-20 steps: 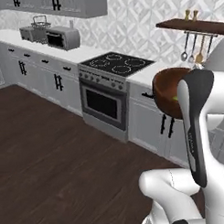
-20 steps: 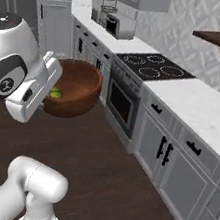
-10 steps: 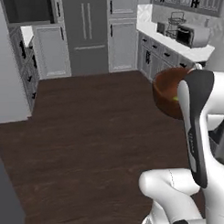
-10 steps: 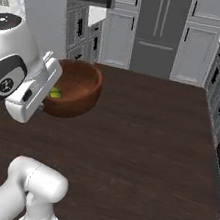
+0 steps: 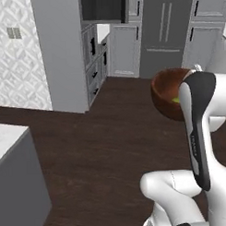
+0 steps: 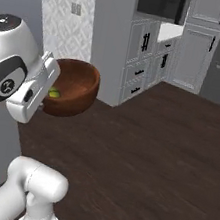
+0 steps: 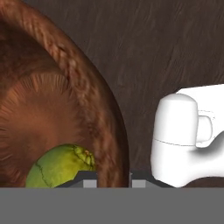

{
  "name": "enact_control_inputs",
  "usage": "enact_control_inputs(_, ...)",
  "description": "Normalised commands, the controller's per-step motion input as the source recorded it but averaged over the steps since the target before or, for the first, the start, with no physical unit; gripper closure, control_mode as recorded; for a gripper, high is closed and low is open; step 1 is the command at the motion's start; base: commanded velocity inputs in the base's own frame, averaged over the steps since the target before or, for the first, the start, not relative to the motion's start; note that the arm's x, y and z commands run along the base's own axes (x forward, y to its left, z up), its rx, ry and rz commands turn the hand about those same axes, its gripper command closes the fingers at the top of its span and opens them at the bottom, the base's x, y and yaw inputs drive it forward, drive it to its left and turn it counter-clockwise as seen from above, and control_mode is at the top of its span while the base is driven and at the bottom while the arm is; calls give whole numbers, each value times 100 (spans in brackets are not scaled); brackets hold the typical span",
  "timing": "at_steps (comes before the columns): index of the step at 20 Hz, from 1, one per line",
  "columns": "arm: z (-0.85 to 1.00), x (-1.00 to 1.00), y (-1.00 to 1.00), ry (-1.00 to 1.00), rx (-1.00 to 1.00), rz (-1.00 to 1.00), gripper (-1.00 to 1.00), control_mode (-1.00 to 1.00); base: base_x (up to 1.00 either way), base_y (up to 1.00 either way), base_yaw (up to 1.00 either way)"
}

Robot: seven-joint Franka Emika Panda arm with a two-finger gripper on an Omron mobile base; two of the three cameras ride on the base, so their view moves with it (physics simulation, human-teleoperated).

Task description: Pick the lime from the sink and place it in the bowl. Then pick the bowl and place it in the microwave. Then close the microwave door and press the start button.

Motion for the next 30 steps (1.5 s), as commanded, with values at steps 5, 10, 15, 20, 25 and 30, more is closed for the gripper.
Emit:
enact_control_inputs(5,0,0,0,0,0,0,100,100,99,-100,41)
enact_control_inputs(10,0,0,0,0,0,0,100,100,93,-100,37)
enact_control_inputs(15,0,0,0,0,0,0,100,100,57,-100,29)
enact_control_inputs(20,0,0,0,0,0,0,100,100,44,-100,27)
enact_control_inputs(25,0,0,0,0,0,0,100,100,36,-100,26)
enact_control_inputs(30,0,0,0,0,0,0,100,100,21,-100,26)
